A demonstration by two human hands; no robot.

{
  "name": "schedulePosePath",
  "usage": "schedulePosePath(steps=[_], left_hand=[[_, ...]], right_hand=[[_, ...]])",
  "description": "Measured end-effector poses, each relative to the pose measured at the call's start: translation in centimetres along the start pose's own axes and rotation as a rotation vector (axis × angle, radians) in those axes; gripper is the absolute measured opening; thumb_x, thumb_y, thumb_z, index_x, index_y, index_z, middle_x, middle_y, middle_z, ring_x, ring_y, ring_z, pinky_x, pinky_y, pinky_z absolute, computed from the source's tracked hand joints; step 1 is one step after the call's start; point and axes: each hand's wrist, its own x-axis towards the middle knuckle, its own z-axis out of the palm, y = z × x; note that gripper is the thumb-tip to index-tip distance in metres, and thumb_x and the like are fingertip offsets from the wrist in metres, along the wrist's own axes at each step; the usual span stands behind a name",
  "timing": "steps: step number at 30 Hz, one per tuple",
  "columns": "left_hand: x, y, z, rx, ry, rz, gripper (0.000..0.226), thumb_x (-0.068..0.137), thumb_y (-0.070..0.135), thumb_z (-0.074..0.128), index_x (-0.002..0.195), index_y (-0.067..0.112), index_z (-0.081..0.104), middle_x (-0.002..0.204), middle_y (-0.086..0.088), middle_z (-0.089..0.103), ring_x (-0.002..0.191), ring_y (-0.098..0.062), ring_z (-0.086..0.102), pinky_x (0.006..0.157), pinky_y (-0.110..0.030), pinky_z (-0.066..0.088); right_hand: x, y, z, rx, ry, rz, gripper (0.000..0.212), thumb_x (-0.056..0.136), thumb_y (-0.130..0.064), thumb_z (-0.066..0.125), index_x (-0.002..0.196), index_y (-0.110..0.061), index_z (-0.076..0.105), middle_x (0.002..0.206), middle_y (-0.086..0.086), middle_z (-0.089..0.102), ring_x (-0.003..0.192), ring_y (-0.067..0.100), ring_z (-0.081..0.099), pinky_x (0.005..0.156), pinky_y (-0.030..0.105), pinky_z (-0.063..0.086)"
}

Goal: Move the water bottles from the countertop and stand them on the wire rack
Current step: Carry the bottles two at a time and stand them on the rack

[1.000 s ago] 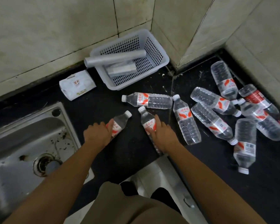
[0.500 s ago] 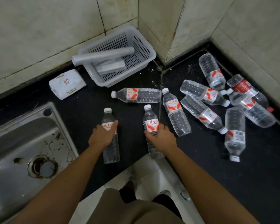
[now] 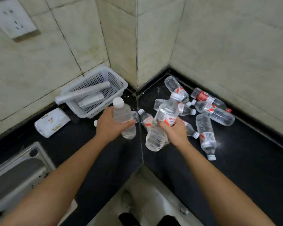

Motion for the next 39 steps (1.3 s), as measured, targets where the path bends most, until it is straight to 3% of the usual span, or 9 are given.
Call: schedulePosePath(steps=[3, 7, 11, 15, 20, 25, 30, 34, 39], left_hand=[[0.6, 6.9, -1.2, -0.144, 0.043, 0.148, 0.053, 0.067, 0.044, 0.091, 0.108, 0.037, 0.057, 0.104, 0.018, 0.062, 0.095, -0.003, 0.061, 0.082, -0.022, 0.048], [0.5, 14.4, -2.1, -0.35, 0.054, 0.307, 0.069, 0.064, 0.049, 0.091, 0.121, 0.024, 0.061, 0.109, 0.012, 0.071, 0.101, -0.005, 0.069, 0.085, -0.025, 0.054], [-0.7, 20.2, -0.3, -0.525, 0.027, 0.454, 0.059, 0.073, 0.031, 0.089, 0.122, 0.016, 0.061, 0.106, 0.009, 0.072, 0.087, 0.007, 0.068, 0.075, -0.011, 0.052], [-2.7, 24.0, 2.7, -0.642, -0.148, 0.572, 0.039, 0.072, 0.038, 0.088, 0.103, 0.028, 0.066, 0.096, 0.008, 0.073, 0.083, -0.004, 0.068, 0.074, -0.021, 0.054], [-8.0, 27.5, 7.8, -0.8, -0.451, 0.586, 0.038, 0.069, 0.053, 0.08, 0.095, 0.028, 0.068, 0.089, 0.007, 0.073, 0.08, -0.01, 0.067, 0.077, -0.033, 0.056], [-17.2, 31.3, 11.9, -0.847, -0.652, 0.708, 0.034, 0.072, 0.051, 0.08, 0.094, 0.029, 0.067, 0.087, 0.009, 0.071, 0.078, -0.009, 0.066, 0.074, -0.029, 0.056], [-28.6, 34.0, 15.2, -0.859, -0.832, 0.812, 0.034, 0.075, 0.056, 0.076, 0.092, 0.028, 0.064, 0.082, 0.011, 0.067, 0.073, -0.007, 0.062, 0.069, -0.029, 0.053], [-38.7, 35.2, 18.7, -0.877, -0.962, 0.847, 0.036, 0.077, 0.058, 0.072, 0.093, 0.026, 0.065, 0.078, 0.012, 0.067, 0.07, -0.006, 0.061, 0.068, -0.025, 0.052], [-53.3, 37.1, 23.9, -0.918, -1.09, 0.872, 0.061, 0.078, 0.054, 0.072, 0.115, 0.006, 0.066, 0.086, 0.012, 0.07, 0.075, -0.002, 0.065, 0.071, -0.019, 0.051]], right_hand=[[-0.4, -4.1, -4.2, 0.126, 0.163, -0.131, 0.049, 0.06, -0.05, 0.079, 0.101, -0.028, 0.066, 0.095, -0.006, 0.074, 0.09, 0.014, 0.071, 0.085, 0.041, 0.058], [-2.3, -8.4, -9.6, 0.211, 0.409, -0.321, 0.048, 0.066, -0.056, 0.081, 0.105, -0.038, 0.06, 0.11, 0.007, 0.067, 0.102, 0.022, 0.067, 0.092, 0.047, 0.055], [-5.8, -10.2, -13.9, 0.301, 0.591, -0.394, 0.058, 0.068, -0.047, 0.083, 0.115, -0.029, 0.054, 0.11, 0.0, 0.067, 0.1, 0.009, 0.067, 0.089, 0.03, 0.053], [-10.0, -9.7, -17.0, 0.316, 0.782, -0.398, 0.05, 0.08, -0.02, 0.086, 0.113, -0.024, 0.049, 0.101, -0.012, 0.064, 0.082, -0.013, 0.062, 0.074, 0.006, 0.045], [-18.1, -7.8, -20.7, 0.314, 1.114, -0.358, 0.038, 0.077, -0.043, 0.082, 0.104, -0.036, 0.057, 0.094, -0.016, 0.07, 0.087, -0.002, 0.068, 0.08, 0.017, 0.05], [-27.7, -5.3, -24.3, 0.229, 1.323, -0.292, 0.051, 0.068, -0.063, 0.074, 0.107, -0.034, 0.06, 0.098, -0.014, 0.072, 0.093, 0.003, 0.07, 0.084, 0.022, 0.052], [-37.2, -1.8, -28.8, 0.157, 1.491, -0.251, 0.06, 0.068, -0.071, 0.066, 0.111, -0.03, 0.059, 0.092, -0.021, 0.07, 0.087, -0.008, 0.066, 0.077, 0.011, 0.046], [-45.4, 2.6, -33.2, 0.186, 1.628, -0.255, 0.062, 0.07, -0.074, 0.064, 0.115, -0.032, 0.058, 0.094, -0.024, 0.069, 0.093, -0.004, 0.067, 0.087, 0.023, 0.051], [-57.4, 8.0, -39.7, 0.145, 1.75, -0.219, 0.054, 0.07, -0.076, 0.064, 0.107, -0.038, 0.057, 0.094, -0.021, 0.069, 0.093, -0.001, 0.067, 0.091, 0.032, 0.054]])
